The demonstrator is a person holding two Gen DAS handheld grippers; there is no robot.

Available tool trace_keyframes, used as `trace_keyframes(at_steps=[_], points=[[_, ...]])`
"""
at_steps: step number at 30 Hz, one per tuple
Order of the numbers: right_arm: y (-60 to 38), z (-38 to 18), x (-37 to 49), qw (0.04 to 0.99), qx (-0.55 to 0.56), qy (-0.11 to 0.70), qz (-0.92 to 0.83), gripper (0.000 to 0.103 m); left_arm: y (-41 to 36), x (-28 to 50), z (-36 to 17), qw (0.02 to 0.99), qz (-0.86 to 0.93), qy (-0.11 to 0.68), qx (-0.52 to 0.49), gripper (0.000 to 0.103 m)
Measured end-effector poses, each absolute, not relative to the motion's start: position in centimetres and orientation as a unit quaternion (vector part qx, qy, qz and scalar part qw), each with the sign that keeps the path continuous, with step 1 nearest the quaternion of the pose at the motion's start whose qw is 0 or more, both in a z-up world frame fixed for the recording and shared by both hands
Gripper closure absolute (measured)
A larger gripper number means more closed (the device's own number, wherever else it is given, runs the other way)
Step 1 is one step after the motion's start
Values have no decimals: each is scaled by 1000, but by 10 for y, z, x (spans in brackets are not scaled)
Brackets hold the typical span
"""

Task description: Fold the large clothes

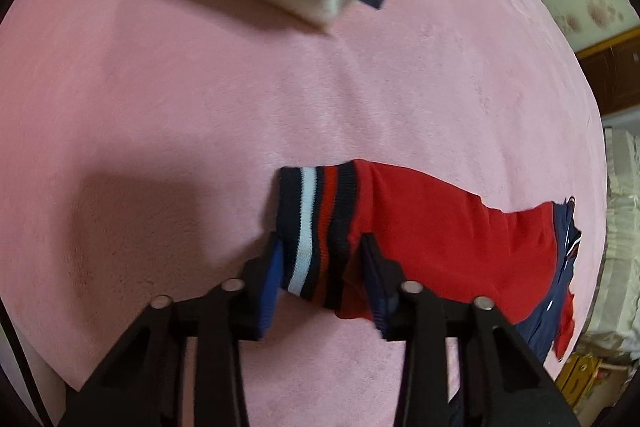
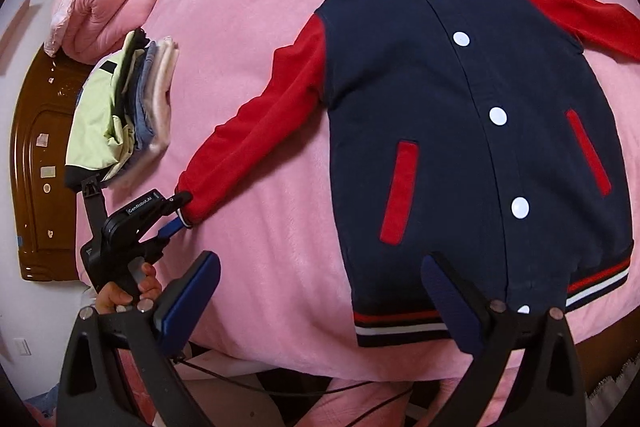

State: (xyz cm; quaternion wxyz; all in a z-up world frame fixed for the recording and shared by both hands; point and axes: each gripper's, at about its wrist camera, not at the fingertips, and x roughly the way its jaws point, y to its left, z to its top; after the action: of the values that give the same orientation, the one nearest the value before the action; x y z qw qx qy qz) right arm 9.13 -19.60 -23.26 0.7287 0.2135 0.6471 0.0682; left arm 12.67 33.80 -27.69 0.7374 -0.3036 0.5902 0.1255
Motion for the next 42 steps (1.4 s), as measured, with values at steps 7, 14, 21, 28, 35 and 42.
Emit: trace_keyframes(at_steps=[7, 14, 21, 28, 35, 42], points=[[-226, -229, 108, 744, 239, 621, 61, 2, 312, 137, -212, 788, 159, 514, -300, 87], [-282, -217, 128, 767, 242, 590, 72, 2, 230, 165, -99, 872, 139, 399, -246, 87], [-368, -203, 145, 805, 221, 546, 64, 2, 68, 201, -60, 910, 0, 377, -173, 86], [-448, -213, 166, 820, 197, 536, 34, 2, -57, 220, -138, 832, -91, 531, -130, 14], [-469, -232, 194, 801, 217, 548, 100, 9, -19, 205, -176, 799, -6, 595, -88, 14], [-424, -285, 232, 765, 233, 591, 108, 39, 67, 228, -224, 775, 50, 611, -151, 17]])
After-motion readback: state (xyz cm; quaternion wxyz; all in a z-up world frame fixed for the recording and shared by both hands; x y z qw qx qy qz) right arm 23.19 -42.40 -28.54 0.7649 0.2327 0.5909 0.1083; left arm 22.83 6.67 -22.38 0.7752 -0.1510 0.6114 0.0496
